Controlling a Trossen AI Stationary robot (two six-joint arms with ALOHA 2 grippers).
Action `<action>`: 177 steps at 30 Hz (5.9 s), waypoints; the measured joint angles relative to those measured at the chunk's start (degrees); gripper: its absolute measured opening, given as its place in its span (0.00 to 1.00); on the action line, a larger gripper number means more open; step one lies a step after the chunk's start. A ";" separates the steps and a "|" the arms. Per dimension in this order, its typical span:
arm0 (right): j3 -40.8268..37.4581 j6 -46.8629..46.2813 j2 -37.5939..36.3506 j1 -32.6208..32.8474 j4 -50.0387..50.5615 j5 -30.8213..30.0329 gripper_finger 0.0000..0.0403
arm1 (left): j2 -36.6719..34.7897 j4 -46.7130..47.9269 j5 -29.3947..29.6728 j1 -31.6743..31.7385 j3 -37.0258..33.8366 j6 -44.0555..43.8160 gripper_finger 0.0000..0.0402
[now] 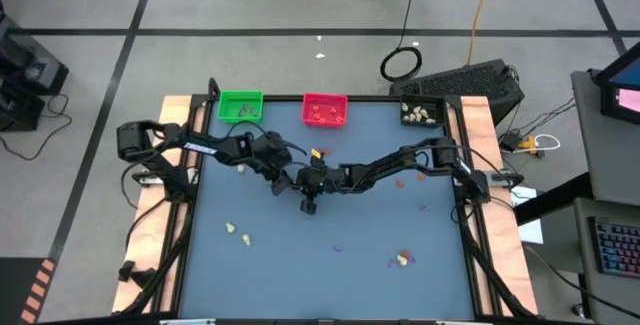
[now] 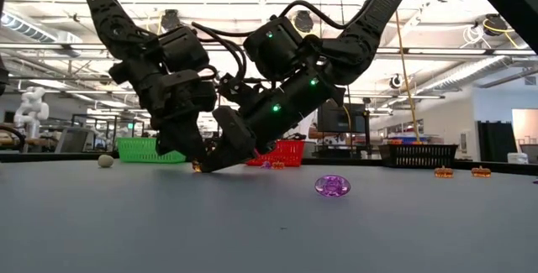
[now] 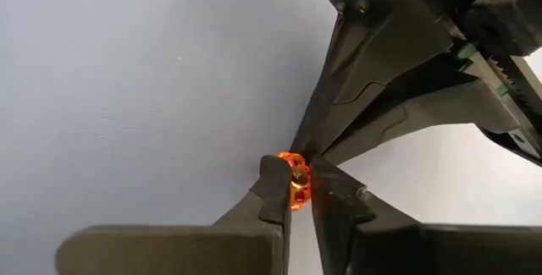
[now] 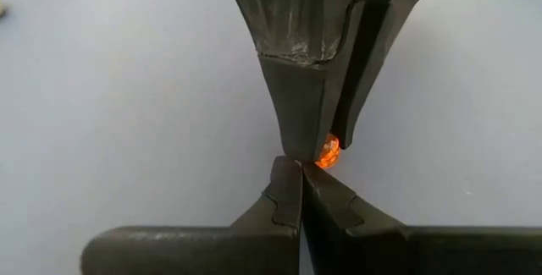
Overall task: Sort Halloween decoration
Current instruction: Put the orange pumpkin toy into the red bin, then put the purple witch hat toy into the green bin
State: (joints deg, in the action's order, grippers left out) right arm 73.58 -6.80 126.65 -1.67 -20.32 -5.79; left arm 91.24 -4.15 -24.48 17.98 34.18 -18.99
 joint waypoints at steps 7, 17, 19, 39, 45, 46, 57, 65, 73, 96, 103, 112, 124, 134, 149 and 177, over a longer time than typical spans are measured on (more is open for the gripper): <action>-0.04 0.01 0.04 0.00 -0.57 -0.25 0.00 | -1.18 2.53 1.02 -0.11 0.12 2.99 0.07; -0.09 -0.65 0.11 -0.06 -1.22 -0.52 0.00 | -0.96 4.58 7.79 -3.10 -0.12 3.95 0.29; -0.09 -0.75 0.11 -0.06 -1.25 -0.56 0.00 | -0.96 4.57 8.73 -3.37 -0.12 4.60 0.32; -0.09 0.52 -0.18 -0.04 -0.88 -0.30 0.00 | -1.91 3.90 11.45 -3.25 -0.09 7.38 0.10; -0.09 2.73 -4.10 0.23 7.04 -2.61 0.00 | -5.09 6.19 14.94 -0.17 2.33 9.04 0.10; -0.11 3.65 -4.93 0.49 9.18 -3.92 0.00 | -5.09 6.87 15.62 0.79 3.41 9.47 0.10; -11.57 -0.31 -7.80 2.16 -5.73 -4.70 0.00 | 3.65 11.76 15.91 12.46 23.12 19.39 0.10; -19.73 -2.32 -11.78 5.38 -15.09 -5.64 0.00 | 16.56 16.01 13.82 18.27 37.75 22.89 0.10; -21.93 -1.52 -19.16 7.83 -13.64 -6.48 0.00 | 24.83 18.39 8.40 20.72 43.93 22.83 0.10; -21.99 -10.88 -29.05 16.02 11.95 -7.50 0.14 | 8.17 17.30 22.67 10.69 31.19 26.98 0.24; -22.01 -13.45 -25.69 25.87 11.56 -7.49 0.29 | -3.71 -0.83 22.46 0.65 13.73 20.51 0.13; -21.97 -18.68 -20.52 30.10 4.88 -7.71 0.37 | -11.55 -15.21 26.77 -14.55 2.09 17.76 0.12; -21.09 -17.54 -17.48 29.11 3.81 -9.22 0.15 | -12.55 -16.89 42.50 -24.74 -4.79 12.61 0.12; -20.90 -17.16 -17.52 27.40 4.53 -8.94 0.02 | -20.86 -24.33 44.19 -24.72 -17.30 6.58 0.12; -11.97 -13.53 -17.53 22.10 14.48 -7.57 0.02 | -43.64 -18.18 44.36 -26.92 -23.38 4.38 0.12; -9.32 -18.91 -12.70 23.62 19.31 -7.83 0.07 | -45.52 -16.30 44.32 -29.02 -23.38 4.27 0.12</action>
State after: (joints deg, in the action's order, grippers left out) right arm 64.26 -25.71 113.95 21.95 -1.01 -13.63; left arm 45.71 -20.45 19.85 -11.04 10.81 -14.72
